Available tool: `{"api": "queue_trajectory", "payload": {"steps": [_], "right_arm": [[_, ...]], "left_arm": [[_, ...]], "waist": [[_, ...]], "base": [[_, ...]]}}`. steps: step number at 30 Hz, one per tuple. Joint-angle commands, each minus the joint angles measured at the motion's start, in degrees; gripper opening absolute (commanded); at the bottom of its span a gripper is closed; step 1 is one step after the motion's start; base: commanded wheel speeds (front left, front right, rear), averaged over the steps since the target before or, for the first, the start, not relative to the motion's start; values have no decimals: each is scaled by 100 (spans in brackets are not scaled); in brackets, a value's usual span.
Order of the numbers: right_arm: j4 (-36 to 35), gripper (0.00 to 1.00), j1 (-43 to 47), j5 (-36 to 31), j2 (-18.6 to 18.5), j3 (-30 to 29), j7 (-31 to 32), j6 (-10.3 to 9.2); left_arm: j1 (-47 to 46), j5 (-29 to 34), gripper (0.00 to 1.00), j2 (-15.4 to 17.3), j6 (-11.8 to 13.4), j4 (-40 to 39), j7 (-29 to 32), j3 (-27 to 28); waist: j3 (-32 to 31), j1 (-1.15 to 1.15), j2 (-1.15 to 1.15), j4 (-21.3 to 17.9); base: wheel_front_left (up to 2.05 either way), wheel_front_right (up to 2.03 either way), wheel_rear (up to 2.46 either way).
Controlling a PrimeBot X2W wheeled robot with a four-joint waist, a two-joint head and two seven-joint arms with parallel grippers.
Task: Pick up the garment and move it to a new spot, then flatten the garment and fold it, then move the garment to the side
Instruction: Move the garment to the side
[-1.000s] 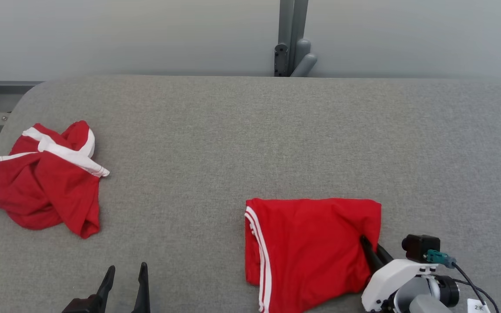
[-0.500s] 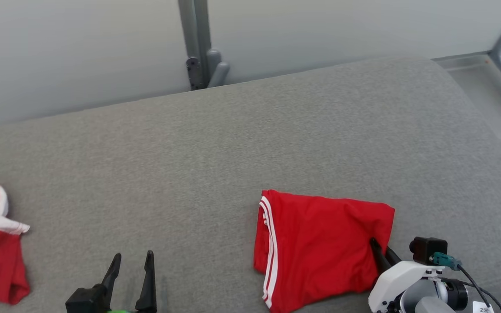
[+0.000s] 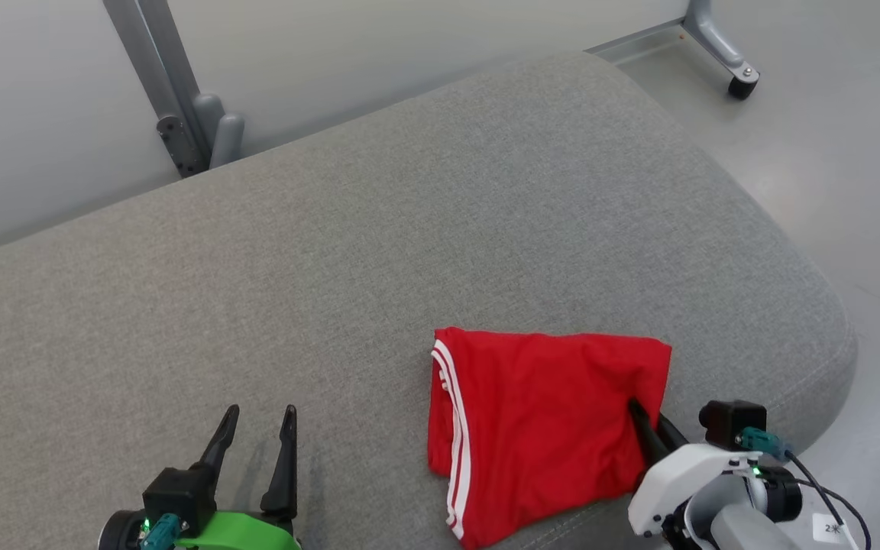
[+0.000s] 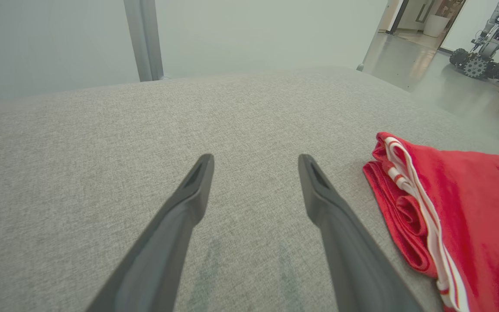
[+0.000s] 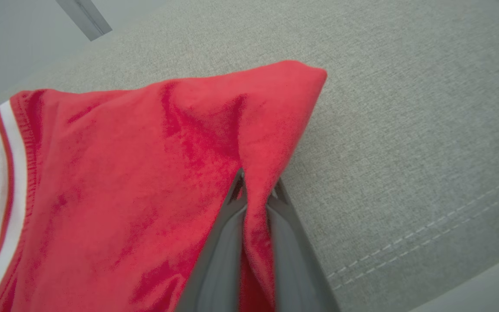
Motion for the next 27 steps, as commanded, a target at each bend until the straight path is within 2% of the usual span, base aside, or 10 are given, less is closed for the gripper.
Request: {"api": "queue_trajectory", "payload": {"steps": [1,9,14,18,20,21,27], "right_arm": [[-69,0,-189,-34,16,23,-27,-8],[-173,0,-1122,-271,-250,9,-27,-9],[71,0,-1934,-537,-612,-296,-27,-9],[388,0,-2461,-680,-857,-601,-27,-9],[754,0,-2953,-892,-1127,-1017,-27,-9],[754,0,-2953,-892,-1127,-1017,-27,-9],[1393,0,-3533,-1512,-1667,-2207,-27,-9]], "left_arm": [[-117,89,100,28,-10,-1,0,7],[-485,585,100,36,-42,-206,0,97],[-712,762,100,98,-43,-405,1,85],[-858,832,100,144,-42,-502,0,89],[-979,908,100,182,-44,-618,1,63],[-979,908,100,182,-44,-618,1,63],[-1112,1053,100,318,-46,-770,0,-79]], "waist": [[367,0,0,97],[1162,0,0,867],[1663,0,0,1311],[1931,0,0,1501],[2168,0,0,1658],[2168,0,0,1658],[2405,0,0,1842]], "base": [[0,0,0],[0,0,0],[0,0,0],[0,0,0],[0,0,0],[0,0,0],[0,0,0]]}}
